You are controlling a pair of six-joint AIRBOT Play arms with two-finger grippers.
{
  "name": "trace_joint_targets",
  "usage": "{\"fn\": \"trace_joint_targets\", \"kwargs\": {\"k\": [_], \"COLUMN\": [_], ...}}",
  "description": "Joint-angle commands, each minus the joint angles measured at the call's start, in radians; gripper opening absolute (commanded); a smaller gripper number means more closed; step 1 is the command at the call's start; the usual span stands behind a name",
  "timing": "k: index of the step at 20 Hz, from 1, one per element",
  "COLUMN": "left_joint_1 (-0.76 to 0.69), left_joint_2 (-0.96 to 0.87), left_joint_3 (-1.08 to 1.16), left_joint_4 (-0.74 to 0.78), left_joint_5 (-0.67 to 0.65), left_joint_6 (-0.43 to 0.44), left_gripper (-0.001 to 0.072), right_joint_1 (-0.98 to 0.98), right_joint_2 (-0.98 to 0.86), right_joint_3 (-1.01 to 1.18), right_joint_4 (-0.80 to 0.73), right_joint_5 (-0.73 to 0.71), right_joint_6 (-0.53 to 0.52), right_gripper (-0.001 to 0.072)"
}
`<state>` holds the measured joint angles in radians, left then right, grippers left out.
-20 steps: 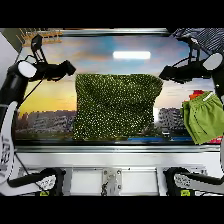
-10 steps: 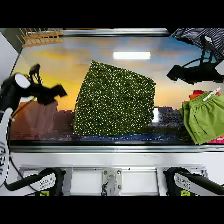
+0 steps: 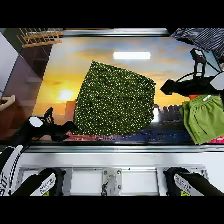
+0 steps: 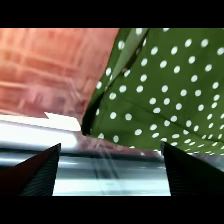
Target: Fold the clothes and pants, and hang the long-sleeved shirts on hangers.
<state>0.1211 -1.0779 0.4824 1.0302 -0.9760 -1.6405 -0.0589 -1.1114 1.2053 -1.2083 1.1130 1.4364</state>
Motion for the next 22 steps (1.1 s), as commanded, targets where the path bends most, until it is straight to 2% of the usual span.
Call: {"fn": "trace_joint_targets", "kwargs": {"k": [1,6,7,10,12,14,17,19,22], "left_joint_1": [0.001,-0.046,-0.063,-0.100,-0.101,-0.101,-0.101,-0.101,-0.101], "left_joint_2": [0.013,-0.020,-0.039,-0.079,-0.064,-0.018,0.039,0.062,0.065], "left_joint_3": [-0.058,-0.058,-0.058,-0.050,-0.024,-0.002,0.016,0.015,0.015], "left_joint_4": [-0.119,-0.168,-0.168,-0.162,-0.158,-0.156,-0.158,-0.137,-0.105], "left_joint_5": [0.101,0.161,0.162,0.169,0.159,0.157,0.158,0.158,0.155], "left_joint_6": [0.009,0.010,0.010,0.017,0.048,0.056,0.056,0.056,0.056], "left_gripper": [0.0681,0.0678,0.0564,0.0007,0.0002,0.0002,0.0002,0.0003,0.0003], "right_joint_1": [0.020,0.020,0.019,0.017,0.017,0.017,0.017,0.018,0.019], "right_joint_2": [0.006,0.006,0.006,0.007,0.007,0.006,-0.014,-0.044,-0.119], "right_joint_3": [-0.009,-0.023,-0.035,-0.094,-0.177,-0.300,-0.486,-0.565,-0.581], "right_joint_4": [0.001,0.000,0.000,-0.006,-0.041,-0.071,0.020,0.124,0.277], "right_joint_5": [0.003,0.003,0.007,0.028,0.040,0.023,-0.137,-0.273,-0.396], "right_joint_6": [0.000,0.001,0.001,0.000,0.029,0.144,0.225,0.223,0.127], "right_gripper": [0.0648,0.0647,0.0647,0.0648,0.0648,0.0648,0.0648,0.0647,0.0647]}}
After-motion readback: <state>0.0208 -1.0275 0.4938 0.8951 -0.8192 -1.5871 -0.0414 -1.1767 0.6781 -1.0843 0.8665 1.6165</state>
